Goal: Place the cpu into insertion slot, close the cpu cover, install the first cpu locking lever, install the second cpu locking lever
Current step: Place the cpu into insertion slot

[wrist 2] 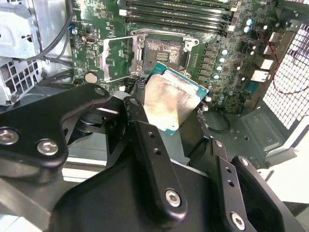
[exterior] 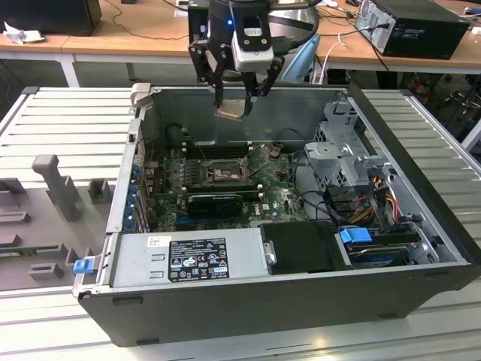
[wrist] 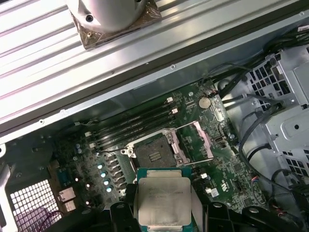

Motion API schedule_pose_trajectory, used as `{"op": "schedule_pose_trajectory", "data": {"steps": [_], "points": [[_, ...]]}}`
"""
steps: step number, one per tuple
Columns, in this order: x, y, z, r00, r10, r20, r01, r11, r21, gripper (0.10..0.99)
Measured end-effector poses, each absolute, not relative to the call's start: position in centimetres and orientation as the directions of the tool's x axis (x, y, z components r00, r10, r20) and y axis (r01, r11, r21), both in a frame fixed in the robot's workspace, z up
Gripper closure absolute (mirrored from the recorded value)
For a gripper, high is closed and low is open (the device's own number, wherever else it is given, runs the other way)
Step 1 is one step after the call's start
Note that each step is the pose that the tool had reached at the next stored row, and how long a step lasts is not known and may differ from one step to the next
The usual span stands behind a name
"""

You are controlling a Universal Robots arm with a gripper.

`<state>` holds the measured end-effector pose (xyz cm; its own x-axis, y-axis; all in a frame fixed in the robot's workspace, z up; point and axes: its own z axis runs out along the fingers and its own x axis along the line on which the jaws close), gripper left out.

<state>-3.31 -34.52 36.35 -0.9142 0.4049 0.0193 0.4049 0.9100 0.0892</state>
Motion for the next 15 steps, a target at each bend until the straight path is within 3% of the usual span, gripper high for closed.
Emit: {"op": "schedule_pose_trajectory", "data": {"steps": [15], "points": [[-3.31, -34.52, 36.33, -0.848, 0.530, 0.019, 0.530, 0.843, 0.089, 0.557]]}}
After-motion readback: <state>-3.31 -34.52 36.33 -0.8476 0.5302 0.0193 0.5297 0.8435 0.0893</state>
